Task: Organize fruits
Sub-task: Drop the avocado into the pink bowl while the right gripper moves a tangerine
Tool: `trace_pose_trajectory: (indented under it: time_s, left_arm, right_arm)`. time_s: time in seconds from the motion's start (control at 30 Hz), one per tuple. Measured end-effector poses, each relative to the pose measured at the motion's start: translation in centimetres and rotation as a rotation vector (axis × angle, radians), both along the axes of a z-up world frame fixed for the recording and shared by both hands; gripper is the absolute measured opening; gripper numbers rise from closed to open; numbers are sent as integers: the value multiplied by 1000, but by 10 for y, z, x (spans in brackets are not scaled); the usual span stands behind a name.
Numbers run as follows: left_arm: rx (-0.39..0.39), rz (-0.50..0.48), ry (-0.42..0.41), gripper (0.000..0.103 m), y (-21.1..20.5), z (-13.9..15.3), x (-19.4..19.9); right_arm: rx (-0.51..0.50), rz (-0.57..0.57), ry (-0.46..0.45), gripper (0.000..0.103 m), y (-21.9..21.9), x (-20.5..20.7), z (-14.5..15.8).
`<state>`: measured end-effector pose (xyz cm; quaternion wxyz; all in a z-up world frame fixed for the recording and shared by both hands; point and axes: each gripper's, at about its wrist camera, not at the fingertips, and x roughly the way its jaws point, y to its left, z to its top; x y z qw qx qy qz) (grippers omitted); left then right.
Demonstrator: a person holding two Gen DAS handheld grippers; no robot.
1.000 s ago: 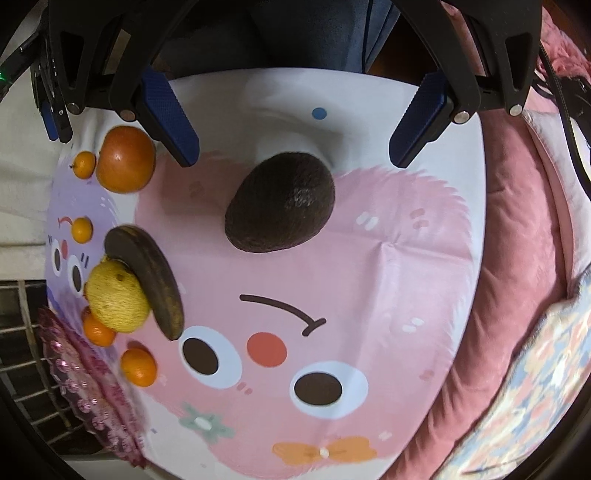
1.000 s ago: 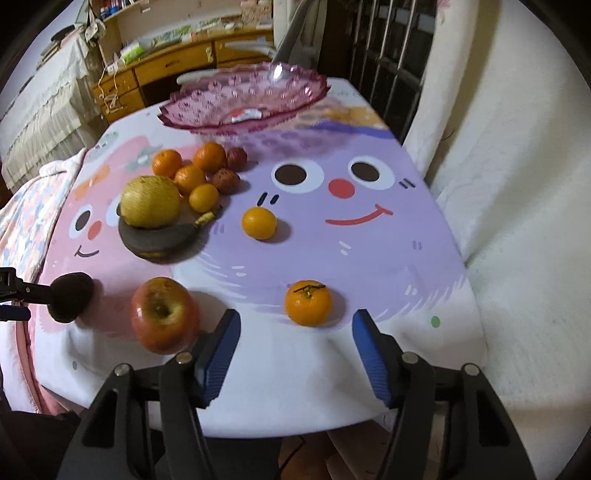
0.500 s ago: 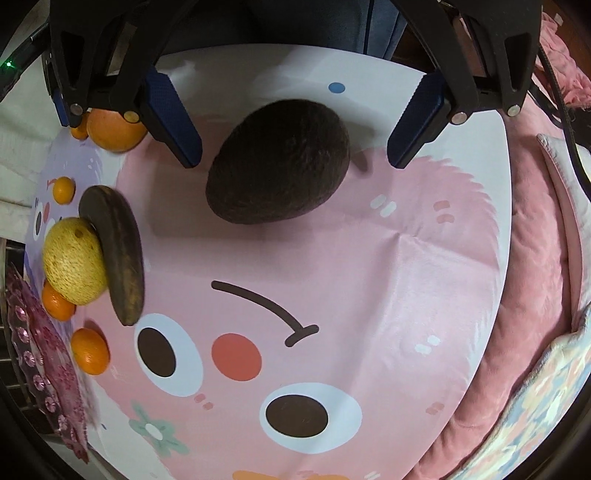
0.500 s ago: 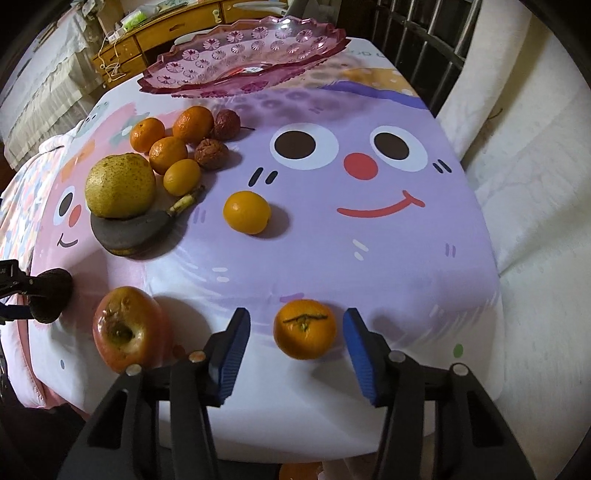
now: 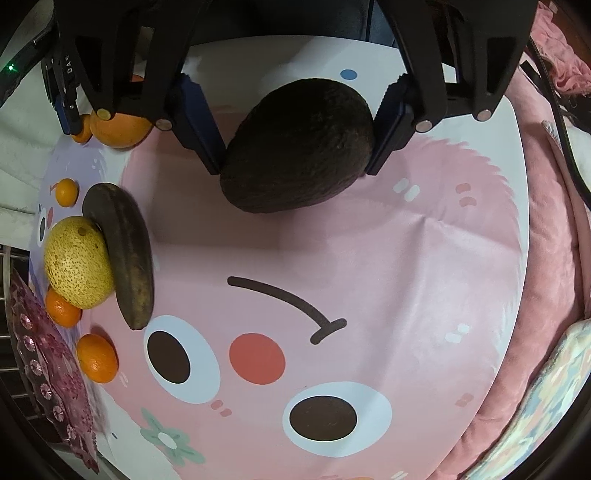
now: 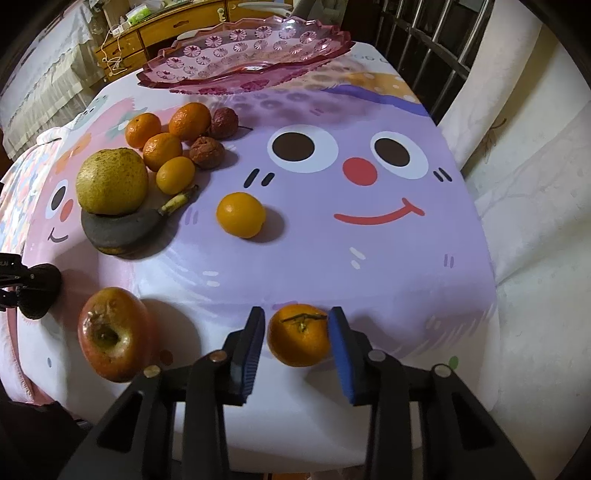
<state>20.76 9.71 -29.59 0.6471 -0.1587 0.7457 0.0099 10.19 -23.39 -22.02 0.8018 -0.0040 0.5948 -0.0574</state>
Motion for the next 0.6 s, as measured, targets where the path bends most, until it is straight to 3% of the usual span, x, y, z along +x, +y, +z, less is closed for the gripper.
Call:
trace_pose_trajectory:
  time_s: [0.27,0.6]
  left_arm:
    - [32,-67,-25,73,-2,9,-1]
    - [-8,-145,-134,73,-14,77,11]
  right_arm:
    - [-2,-23,-24,31,-1,-3,0]
    - [9,-21,-87,29,5,-8,21]
